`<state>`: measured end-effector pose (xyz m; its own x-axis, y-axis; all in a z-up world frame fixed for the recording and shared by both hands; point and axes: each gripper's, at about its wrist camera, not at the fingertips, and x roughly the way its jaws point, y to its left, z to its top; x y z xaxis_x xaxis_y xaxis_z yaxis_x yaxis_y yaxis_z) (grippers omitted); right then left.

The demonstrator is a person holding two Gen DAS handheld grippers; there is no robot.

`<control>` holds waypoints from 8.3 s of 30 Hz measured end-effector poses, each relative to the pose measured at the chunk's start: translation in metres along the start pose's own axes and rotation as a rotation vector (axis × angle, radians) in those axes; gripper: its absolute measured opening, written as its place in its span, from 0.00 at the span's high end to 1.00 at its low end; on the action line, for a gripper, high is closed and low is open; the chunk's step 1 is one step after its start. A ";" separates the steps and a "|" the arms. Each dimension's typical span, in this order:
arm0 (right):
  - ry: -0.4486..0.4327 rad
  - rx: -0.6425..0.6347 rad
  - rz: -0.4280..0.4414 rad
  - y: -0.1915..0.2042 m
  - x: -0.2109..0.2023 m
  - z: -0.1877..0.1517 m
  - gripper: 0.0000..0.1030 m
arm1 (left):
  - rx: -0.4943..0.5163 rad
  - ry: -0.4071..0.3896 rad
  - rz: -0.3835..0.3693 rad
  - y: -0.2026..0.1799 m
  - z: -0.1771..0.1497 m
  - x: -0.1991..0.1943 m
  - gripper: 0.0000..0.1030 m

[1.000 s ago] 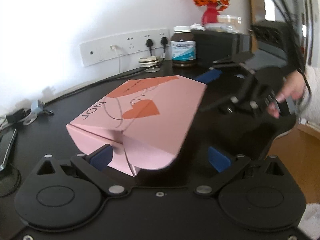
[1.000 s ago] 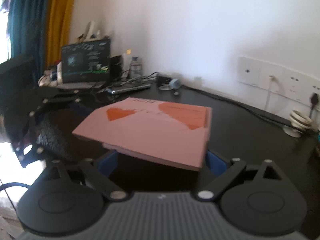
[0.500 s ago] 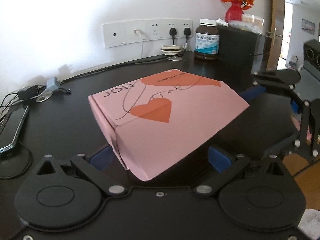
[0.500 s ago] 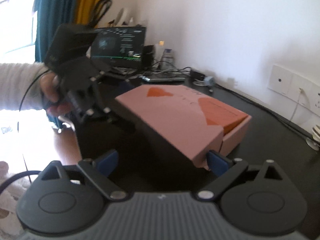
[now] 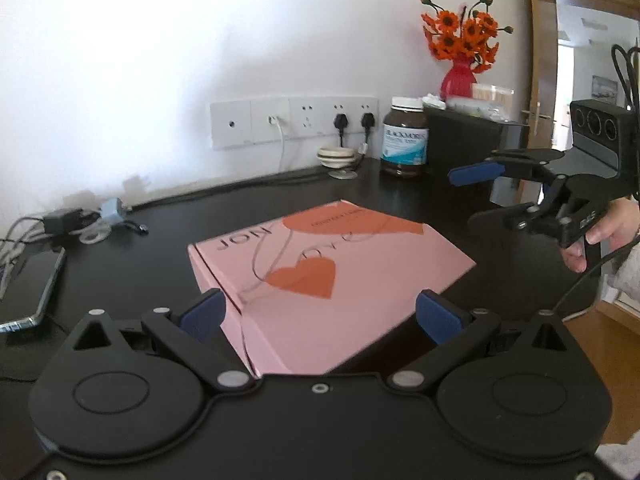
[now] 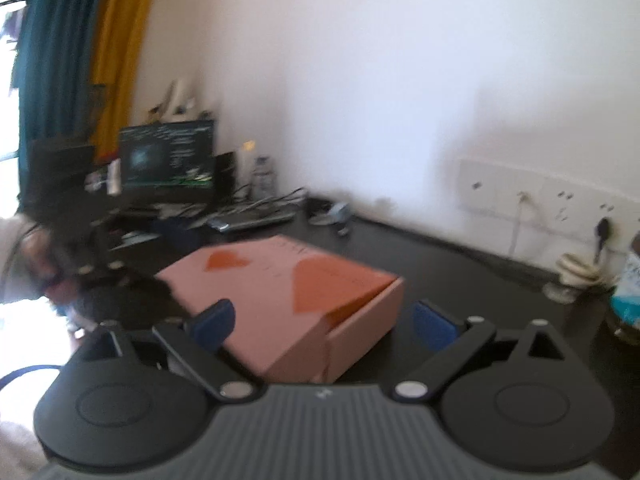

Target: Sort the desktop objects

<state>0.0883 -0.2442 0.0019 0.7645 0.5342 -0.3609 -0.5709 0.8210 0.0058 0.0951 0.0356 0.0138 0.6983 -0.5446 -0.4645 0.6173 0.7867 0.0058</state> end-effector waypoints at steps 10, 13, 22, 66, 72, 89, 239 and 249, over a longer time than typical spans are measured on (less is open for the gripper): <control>0.076 -0.048 -0.054 0.008 0.047 -0.010 0.06 | 0.031 0.048 0.060 0.003 -0.016 0.024 0.00; 0.095 -0.041 -0.053 0.007 0.051 -0.015 0.06 | 0.009 0.066 0.066 0.008 -0.020 0.030 0.00; 0.126 -0.031 -0.053 0.002 0.061 -0.020 0.06 | -0.123 0.121 0.075 0.031 -0.020 0.044 0.00; 0.267 0.614 0.172 -0.027 0.113 0.024 0.01 | -0.282 0.156 0.012 0.027 -0.015 0.031 0.00; 0.262 0.641 0.218 -0.029 0.108 0.021 0.01 | -0.228 0.142 -0.001 0.020 -0.018 0.025 0.00; 0.288 0.790 0.333 -0.021 0.111 0.016 0.01 | -0.446 0.113 -0.114 0.040 -0.025 0.032 0.00; 0.039 0.710 -0.253 -0.137 0.193 0.041 0.09 | -0.223 0.085 0.140 0.075 0.072 0.224 0.00; 0.050 0.567 -0.408 -0.118 0.166 0.052 0.01 | -0.233 -0.027 0.234 0.058 0.069 0.165 0.00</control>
<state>0.2977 -0.2419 -0.0104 0.8621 0.1622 -0.4800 0.0133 0.9398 0.3414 0.2713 -0.0284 -0.0019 0.8227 -0.3467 -0.4505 0.3419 0.9349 -0.0951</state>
